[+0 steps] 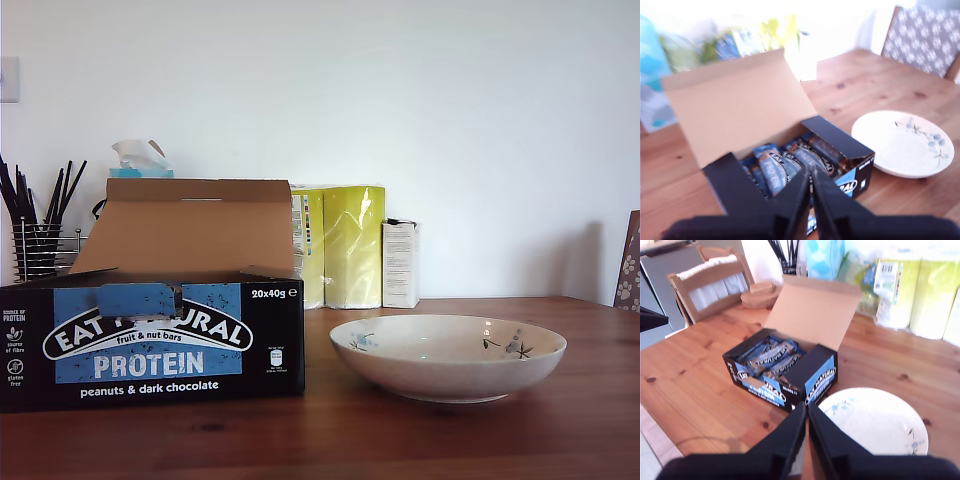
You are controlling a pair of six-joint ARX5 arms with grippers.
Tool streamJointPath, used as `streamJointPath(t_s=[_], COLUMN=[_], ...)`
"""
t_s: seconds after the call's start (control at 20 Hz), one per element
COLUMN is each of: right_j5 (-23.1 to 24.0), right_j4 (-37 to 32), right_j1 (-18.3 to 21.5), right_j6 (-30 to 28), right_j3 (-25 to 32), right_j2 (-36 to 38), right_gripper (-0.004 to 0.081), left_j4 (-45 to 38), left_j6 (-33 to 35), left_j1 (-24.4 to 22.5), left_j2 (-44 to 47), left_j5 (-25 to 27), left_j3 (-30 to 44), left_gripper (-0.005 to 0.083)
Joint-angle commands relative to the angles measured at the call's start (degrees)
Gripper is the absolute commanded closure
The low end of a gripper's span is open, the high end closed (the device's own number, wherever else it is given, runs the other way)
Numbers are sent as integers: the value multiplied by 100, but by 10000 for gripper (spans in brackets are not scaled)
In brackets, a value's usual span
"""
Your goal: Open the carton box of snackbars
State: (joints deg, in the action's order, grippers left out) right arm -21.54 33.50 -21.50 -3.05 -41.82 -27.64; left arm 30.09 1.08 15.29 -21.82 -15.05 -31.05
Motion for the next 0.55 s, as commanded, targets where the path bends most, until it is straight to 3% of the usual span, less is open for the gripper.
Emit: streamJointPath(t_s=[0.0,0.5], right_j5=[7,7], right_j4=[35,160], right_j1=[-24,-24], right_j6=[15,15], right_j3=[61,61], right_j2=[-28,-256], right_gripper=[783,783], left_j4=[105,334], left_j6=[-68,-68], left_j1=[11,11], left_j2=[7,-68], left_j5=[-7,-7], left_j3=[55,55], left_gripper=[795,795])
